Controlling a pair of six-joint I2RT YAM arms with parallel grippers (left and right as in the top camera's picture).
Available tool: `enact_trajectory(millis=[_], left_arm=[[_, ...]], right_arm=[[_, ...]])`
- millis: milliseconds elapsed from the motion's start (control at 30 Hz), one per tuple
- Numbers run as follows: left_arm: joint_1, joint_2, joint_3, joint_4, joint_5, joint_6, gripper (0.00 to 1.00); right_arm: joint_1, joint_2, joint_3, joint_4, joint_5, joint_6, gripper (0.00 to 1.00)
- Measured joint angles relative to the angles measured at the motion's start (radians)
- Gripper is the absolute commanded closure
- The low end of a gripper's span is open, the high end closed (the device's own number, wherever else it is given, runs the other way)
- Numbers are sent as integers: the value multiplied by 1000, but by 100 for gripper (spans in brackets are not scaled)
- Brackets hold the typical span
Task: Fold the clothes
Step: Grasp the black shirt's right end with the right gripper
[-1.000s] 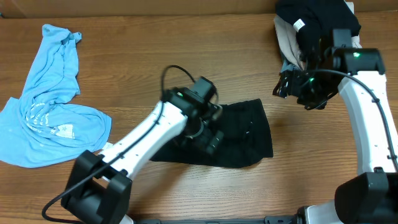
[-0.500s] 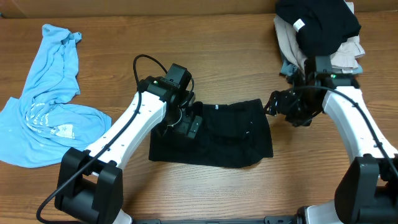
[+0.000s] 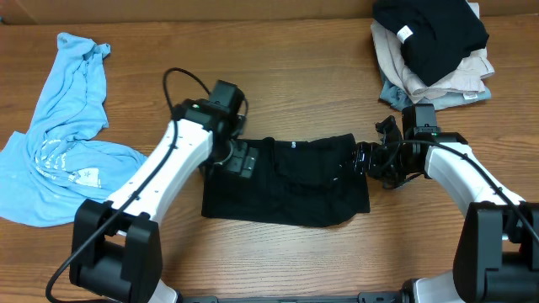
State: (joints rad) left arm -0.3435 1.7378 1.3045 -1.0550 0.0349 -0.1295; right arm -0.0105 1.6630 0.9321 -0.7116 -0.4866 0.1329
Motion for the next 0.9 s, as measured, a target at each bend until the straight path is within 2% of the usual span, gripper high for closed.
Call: enact_trajectory(millis=[233,400,500,733,833,900], left_arm=[[172,0,0,-12,-62,-20,0],[306,0,0,-13,-77,-21,0],[365,0,0,-13,-81,-21,0],[409,0,0,-15,-81,-20,0],[409,0,0,-14,-81,-20,0],[409,0,0,-14,-81,-20,0]], right_arm=[[-2,80,-13,80,-27,31,20],[-2,93,-13,90,-53,45,37],[-2,108,-13,77,-98,44,38],[-2,129,-25,2,-262,-47,32],[-2,130,-25,1,-315,-72,32],[-2,130,-25,6,-343,-82,37]])
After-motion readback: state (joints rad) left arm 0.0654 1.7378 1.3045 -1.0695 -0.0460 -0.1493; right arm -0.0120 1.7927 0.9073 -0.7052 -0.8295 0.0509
